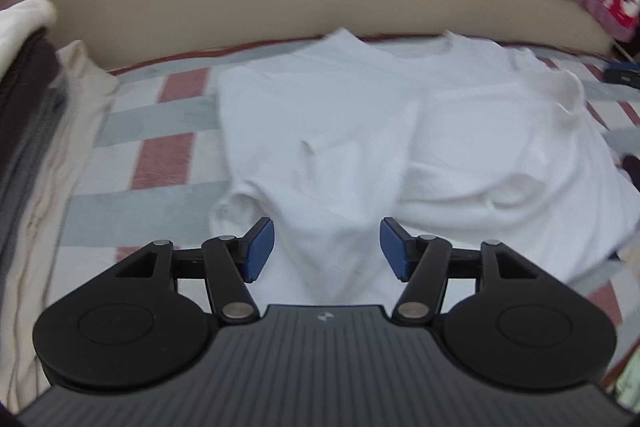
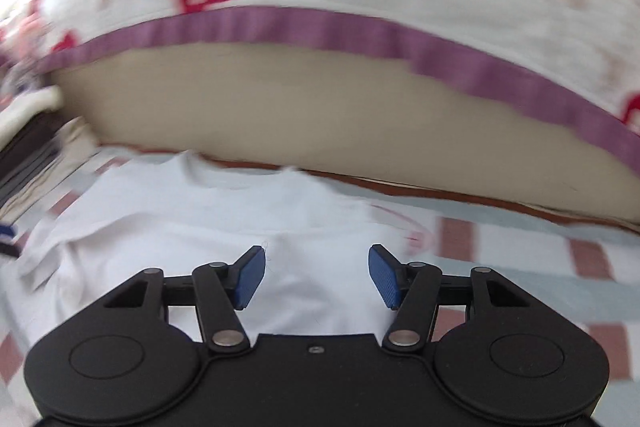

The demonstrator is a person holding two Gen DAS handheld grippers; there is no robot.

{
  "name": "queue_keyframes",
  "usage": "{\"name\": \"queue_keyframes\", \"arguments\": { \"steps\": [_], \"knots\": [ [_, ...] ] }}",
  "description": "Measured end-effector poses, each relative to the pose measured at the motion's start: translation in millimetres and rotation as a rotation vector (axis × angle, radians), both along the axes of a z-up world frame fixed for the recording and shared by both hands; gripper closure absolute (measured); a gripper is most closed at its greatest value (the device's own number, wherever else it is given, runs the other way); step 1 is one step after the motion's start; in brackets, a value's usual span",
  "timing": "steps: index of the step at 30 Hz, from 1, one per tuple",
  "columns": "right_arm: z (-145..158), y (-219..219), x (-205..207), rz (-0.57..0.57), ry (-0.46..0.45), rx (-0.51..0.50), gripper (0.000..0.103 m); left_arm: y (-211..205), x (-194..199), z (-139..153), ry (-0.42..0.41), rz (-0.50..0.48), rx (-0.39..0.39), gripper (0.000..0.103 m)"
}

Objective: Fold clothes

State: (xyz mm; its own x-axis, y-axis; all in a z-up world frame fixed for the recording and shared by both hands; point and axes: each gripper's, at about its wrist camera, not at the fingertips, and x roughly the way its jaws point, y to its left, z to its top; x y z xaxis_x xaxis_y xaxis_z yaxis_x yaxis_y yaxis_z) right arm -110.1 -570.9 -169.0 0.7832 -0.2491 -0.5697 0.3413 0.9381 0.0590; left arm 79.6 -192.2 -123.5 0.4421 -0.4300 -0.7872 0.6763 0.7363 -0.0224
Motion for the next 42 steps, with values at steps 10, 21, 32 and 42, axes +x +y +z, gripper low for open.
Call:
{"name": "queue_keyframes", "arguments": {
  "steps": [10,21,32,42],
  "knots": [
    [-23.7,-0.9,26.0,0.051,0.086,-0.040,0.040,-24.5,15.7,-38.4,0.103,0.012,0.105,0.036],
    [-32.3,-0.9,11.3,0.049,0.066,0.025,0.039,-22.0,22.2,-41.2,0.111,0.070,0.105,0.078],
    [-11.2,40.1,9.4,0.110,0.009,-0.088,0.062,-35.1,15.8,-34.0,0.058,0.048,0.131,0.088],
    [-18.2,25.7,16.6,0.025,0.065,-0.055,0.103,-35.1,17.0,-33.7,0.060,0.080,0.124,0.088]
  ]
}}
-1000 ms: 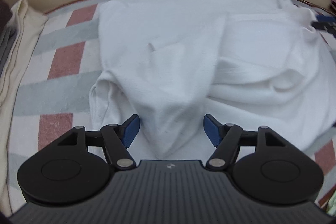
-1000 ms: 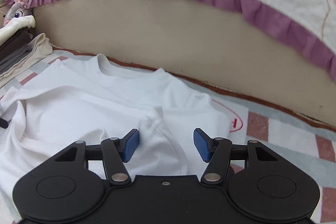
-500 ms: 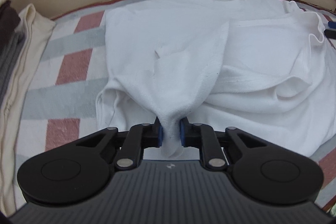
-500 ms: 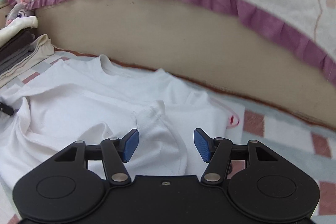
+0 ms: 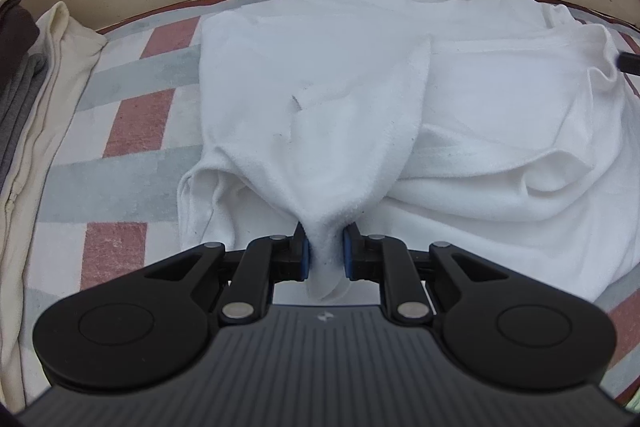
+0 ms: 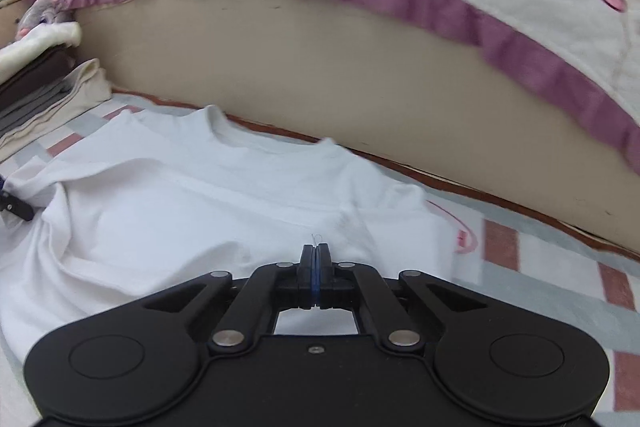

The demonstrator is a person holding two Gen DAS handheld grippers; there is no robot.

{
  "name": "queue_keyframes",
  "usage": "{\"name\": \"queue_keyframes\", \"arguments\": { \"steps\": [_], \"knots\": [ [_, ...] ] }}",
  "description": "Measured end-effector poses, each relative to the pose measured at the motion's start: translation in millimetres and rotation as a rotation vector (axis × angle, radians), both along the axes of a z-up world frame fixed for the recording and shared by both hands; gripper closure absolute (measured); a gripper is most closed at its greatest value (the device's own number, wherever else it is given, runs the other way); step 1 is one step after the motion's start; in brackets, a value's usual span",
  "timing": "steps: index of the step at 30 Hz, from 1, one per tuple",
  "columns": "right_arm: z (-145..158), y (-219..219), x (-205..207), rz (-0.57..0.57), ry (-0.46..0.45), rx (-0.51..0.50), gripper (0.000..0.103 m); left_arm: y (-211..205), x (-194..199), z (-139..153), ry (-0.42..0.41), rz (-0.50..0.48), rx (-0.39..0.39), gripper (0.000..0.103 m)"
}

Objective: Fold clothes

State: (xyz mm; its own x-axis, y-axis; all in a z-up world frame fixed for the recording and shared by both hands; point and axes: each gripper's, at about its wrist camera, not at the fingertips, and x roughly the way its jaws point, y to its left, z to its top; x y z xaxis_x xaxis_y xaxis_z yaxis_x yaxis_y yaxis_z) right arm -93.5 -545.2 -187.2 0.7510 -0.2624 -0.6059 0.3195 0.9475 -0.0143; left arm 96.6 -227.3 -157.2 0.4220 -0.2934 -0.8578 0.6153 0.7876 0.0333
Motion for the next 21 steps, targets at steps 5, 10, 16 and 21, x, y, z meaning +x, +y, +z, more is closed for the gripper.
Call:
{"name": "queue_keyframes", "arguments": {
  "steps": [5,10,16,21],
  "knots": [
    [6.0,-49.6,-35.7,-0.172,-0.045,0.139,0.103,-0.2,-2.2,9.9,-0.054,0.018,-0.002,0.088],
    [-19.9,-99.3,-77.3,-0.441,0.029,0.191,0.103,-7.3,-6.4,16.0,-0.122,0.041,0.021,0.088],
    [-54.2,-130.5,-131.6,-0.655,-0.053,0.411,0.054,-18.6,-11.8,18.4,-0.120,0.064,0.058,0.088],
    [-49.3,-107.9,-132.5,-0.578,0.059,0.344,0.018,-27.2,-17.1,35.2,-0.135,0.056,0.054,0.086]
  ]
}}
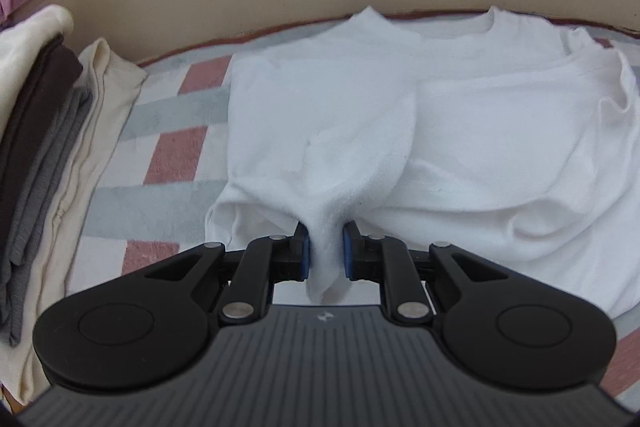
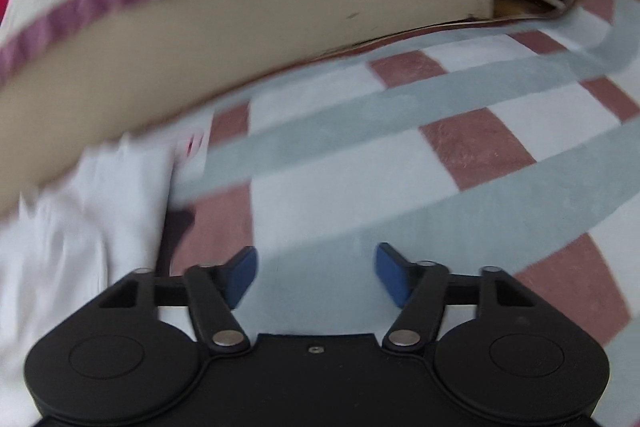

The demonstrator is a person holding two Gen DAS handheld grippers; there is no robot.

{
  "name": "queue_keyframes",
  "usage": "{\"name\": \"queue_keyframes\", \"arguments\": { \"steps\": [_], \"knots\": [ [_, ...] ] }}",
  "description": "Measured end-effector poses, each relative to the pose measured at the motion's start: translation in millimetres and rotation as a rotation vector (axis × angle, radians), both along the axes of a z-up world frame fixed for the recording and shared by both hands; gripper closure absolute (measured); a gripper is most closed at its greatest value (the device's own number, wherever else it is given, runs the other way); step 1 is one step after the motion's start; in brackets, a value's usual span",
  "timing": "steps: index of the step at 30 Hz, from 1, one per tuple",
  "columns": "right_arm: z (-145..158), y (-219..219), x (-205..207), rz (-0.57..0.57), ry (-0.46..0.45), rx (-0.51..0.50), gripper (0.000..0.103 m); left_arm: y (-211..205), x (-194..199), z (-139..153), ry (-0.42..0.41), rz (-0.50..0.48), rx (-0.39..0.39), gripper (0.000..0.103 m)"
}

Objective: Fold clothes

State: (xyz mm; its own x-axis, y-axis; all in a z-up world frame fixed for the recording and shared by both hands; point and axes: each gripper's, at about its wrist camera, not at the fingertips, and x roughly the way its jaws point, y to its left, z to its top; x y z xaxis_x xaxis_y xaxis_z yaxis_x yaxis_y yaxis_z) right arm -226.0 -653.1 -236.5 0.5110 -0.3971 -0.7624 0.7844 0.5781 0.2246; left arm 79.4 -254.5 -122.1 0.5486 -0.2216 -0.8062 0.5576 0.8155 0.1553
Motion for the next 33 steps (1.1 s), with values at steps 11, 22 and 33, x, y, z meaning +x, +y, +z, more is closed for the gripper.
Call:
{"name": "queue_keyframes", "arguments": {
  "steps": [11,22,33],
  "knots": [
    [49.8,24.9,-79.9,-0.317,-0.106,0.092,0.016,3.0,2.5,3.1,-0.075,-0.084,-0.003,0.085],
    [88.0,123.9,46.9,0.472,0.002,-0.376,0.047,10.3,17.6,-18.8,-0.011,-0.064,-0.123,0.094],
    [55.0,123.0,161.1,0.733,0.224,-0.474,0.043,21.6,42.4,-11.9,0.019,-0.014,-0.143,0.094]
  ]
}}
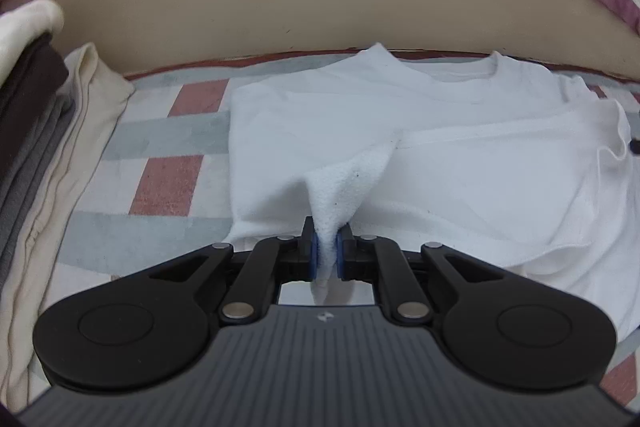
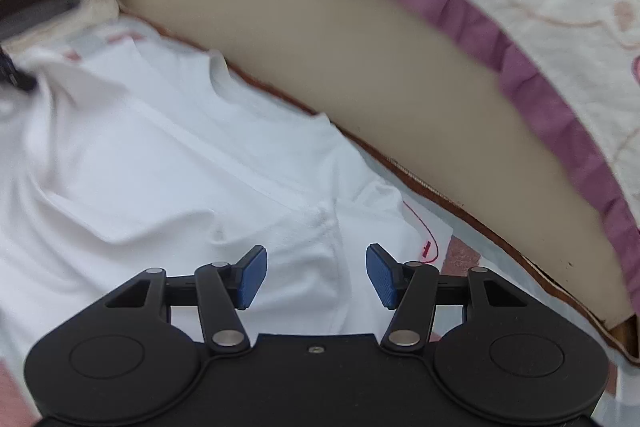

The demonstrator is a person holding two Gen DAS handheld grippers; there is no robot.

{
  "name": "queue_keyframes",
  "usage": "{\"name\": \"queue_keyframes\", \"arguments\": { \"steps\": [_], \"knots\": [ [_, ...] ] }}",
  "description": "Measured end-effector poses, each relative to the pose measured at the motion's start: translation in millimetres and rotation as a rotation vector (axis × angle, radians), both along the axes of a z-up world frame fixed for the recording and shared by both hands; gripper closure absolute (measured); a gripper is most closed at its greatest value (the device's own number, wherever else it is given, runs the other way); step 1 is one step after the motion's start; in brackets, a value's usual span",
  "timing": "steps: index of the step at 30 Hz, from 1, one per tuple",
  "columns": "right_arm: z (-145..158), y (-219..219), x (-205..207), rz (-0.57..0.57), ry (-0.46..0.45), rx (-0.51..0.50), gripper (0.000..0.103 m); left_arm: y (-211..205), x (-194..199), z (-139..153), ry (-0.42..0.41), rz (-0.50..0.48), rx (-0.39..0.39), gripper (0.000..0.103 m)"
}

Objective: Fold clothes

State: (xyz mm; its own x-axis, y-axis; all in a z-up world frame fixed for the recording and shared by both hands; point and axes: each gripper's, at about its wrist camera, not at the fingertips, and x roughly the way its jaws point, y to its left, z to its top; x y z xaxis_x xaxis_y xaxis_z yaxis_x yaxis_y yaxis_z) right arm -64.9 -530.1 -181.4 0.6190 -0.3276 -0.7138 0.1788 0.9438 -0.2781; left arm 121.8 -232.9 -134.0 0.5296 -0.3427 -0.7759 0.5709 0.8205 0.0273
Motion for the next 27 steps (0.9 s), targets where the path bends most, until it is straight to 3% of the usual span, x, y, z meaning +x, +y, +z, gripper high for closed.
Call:
{"name": "queue_keyframes", "arguments": {
  "steps": [3,5,7,15,19,22,27],
  "knots": [
    [-18.4,-10.8,9.3,-0.021,0.005,0.014,0.043,0.5,8.1,-2.9,0.030,0.010,0.010,0.094],
    [-28.2,-18.0,10.8,-0.031,-0.013,0.056,0.051,-0.8,8.1,-4.0,0.025,0.004,0.030,0.094],
    [-33.3,-22.5,8.7,-0.045,-0.035,0.115,0.097,-1.6,7.1,-3.7,0.016,-0.003,0.042,0.094],
    [-18.0,-19.0,-26.4,-0.198,-0.301,0.206,0.097,8.0,7.0,12.1,-0.008,0.023,0.004,0.095],
    [-10.7,-23.4,-31.3,-0.229,-0.317,0.180,0.097,19.2,15.4,20.6,0.014,0.032,-0.041,0.095],
    [-9.6,-35.3,-34.4,-0.268,-0.343,0.194,0.097,19.5,24.5,20.8,0.045,0.031,-0.034,0.095],
    [-13.0,-46.8,-31.2,-0.287,-0.369,0.201,0.097,-3.2,37.5,33.0,0.017,-0.049,0.090,0.094]
  ]
}}
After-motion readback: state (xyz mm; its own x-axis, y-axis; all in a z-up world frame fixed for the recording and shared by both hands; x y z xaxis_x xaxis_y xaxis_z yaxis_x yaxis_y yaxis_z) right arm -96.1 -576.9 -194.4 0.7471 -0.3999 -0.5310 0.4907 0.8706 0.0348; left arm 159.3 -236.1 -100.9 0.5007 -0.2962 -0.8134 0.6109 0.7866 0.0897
